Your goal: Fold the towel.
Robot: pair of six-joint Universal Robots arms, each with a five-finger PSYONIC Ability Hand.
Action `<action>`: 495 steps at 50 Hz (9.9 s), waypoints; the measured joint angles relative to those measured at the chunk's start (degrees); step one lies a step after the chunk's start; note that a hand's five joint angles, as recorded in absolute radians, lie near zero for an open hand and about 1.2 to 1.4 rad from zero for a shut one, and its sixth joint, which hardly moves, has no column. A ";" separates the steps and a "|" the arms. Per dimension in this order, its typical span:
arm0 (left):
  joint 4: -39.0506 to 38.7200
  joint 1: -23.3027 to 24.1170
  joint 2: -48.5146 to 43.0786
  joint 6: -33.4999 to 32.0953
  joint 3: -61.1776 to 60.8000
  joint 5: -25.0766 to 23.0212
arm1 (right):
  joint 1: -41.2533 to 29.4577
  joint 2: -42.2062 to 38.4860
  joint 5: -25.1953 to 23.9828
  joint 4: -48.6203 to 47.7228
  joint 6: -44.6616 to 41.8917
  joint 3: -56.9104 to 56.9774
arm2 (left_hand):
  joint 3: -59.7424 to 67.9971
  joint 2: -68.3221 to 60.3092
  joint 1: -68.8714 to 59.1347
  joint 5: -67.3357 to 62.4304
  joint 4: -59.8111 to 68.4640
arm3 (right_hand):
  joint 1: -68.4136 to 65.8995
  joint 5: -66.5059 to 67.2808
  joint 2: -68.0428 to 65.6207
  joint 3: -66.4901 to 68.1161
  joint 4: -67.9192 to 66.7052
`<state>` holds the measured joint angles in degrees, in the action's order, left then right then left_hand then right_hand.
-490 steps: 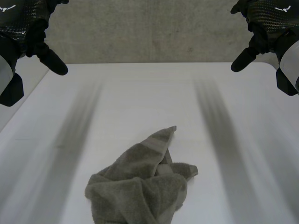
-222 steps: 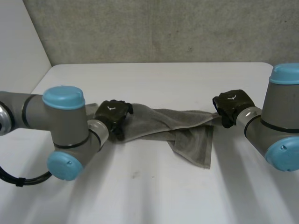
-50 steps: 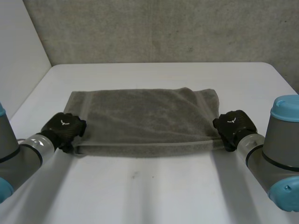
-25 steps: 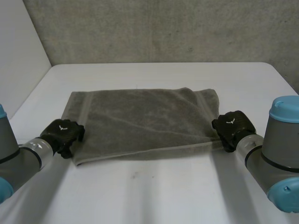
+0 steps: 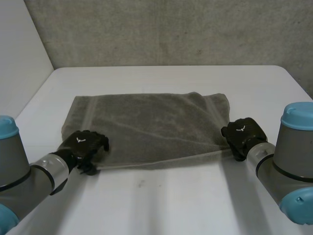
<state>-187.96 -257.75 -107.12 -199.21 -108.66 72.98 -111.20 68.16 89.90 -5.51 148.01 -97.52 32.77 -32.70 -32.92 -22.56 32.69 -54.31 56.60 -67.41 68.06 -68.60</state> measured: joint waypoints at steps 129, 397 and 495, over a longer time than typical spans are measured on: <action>-13.45 -5.12 -11.92 -9.24 13.83 -1.49 | 3.41 -11.90 -4.32 -2.18 -11.81 12.84 | 36.88 -37.05 -35.90 -37.14 36.80 | -0.42 0.41 0.00 0.00 0.00; -10.29 -9.89 -7.80 -6.64 18.82 -0.85 | 19.64 -7.26 -18.20 -7.41 4.30 3.10 | -23.21 23.24 23.03 21.18 -23.10 | 41.53 -49.65 51.64 -51.75 52.31; -9.21 -3.77 -10.00 1.59 16.35 0.53 | 19.25 -6.92 -17.29 -11.08 0.54 -0.99 | -21.30 21.32 21.60 21.18 -21.28 | 23.65 -32.04 31.69 -33.50 34.00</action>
<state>-197.16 -261.53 -117.12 -197.63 -92.31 73.50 -91.95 61.24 72.61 -16.59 148.55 -98.51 11.46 -11.38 -11.32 -1.38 11.41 -30.66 24.55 -35.72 34.56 -34.60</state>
